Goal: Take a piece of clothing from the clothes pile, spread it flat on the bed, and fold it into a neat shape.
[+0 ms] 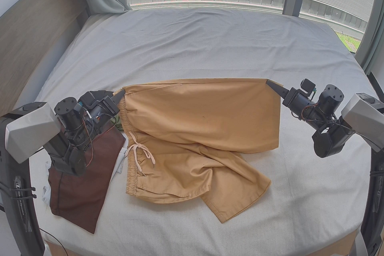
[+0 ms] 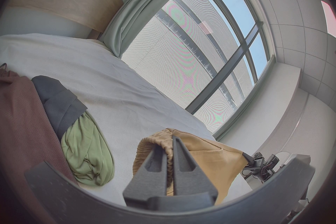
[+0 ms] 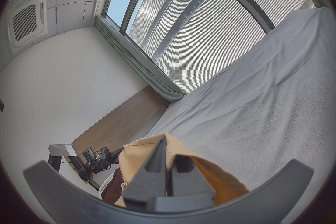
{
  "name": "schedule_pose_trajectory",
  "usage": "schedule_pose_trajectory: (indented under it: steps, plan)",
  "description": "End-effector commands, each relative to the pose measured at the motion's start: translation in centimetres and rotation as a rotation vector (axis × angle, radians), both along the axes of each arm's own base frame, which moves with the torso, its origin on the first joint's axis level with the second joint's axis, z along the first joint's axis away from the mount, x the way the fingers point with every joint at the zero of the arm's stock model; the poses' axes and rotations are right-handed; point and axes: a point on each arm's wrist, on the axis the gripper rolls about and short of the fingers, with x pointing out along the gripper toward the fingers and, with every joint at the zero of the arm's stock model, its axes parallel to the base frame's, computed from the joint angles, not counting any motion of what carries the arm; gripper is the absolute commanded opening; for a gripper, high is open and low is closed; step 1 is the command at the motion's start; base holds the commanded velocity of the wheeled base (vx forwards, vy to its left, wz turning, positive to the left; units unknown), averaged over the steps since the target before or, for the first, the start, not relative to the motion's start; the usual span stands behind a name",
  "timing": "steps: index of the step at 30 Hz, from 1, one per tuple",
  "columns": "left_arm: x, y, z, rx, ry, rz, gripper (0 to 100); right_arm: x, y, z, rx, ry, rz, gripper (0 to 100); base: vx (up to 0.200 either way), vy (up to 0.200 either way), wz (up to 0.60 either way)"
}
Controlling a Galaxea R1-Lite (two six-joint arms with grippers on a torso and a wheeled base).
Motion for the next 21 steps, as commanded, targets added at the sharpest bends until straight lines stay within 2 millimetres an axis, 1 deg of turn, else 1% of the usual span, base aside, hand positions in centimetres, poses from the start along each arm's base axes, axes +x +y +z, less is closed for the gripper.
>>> schedule_pose_trajectory:
  steps: [1, 4, 8, 10, 21]
  plan:
    - [1.1, -0.1, -1.6, -0.003, 0.018, 0.002, 0, 1.8, 0.2, -2.1, -0.001, 0.008, 0.001, 0, 0.0, 0.0, 0.0]
    - [1.6, -0.1, -1.7, -0.006, 0.008, 0.003, 0, 2.8, 0.3, -2.3, 0.002, -0.018, 0.001, 0, 0.0, 0.0, 0.0]
    - [1.9, -0.1, -1.6, -0.022, 0.004, 0.0, 0, 3.4, 0.3, -2.5, 0.004, -0.024, -0.001, 0, 0.0, 0.0, 0.0]
    - [2.3, -0.1, -1.7, -0.039, -0.001, -0.002, 0, 3.8, 0.3, -3.0, 0.003, -0.021, -0.001, 0, 0.0, 0.0, 0.0]
    - [3.3, 0.1, -2.6, -0.056, 0.002, 0.001, 0, 4.4, 0.4, -3.2, 0.004, -0.037, 0.002, 0, 0.0, 0.0, 0.0]
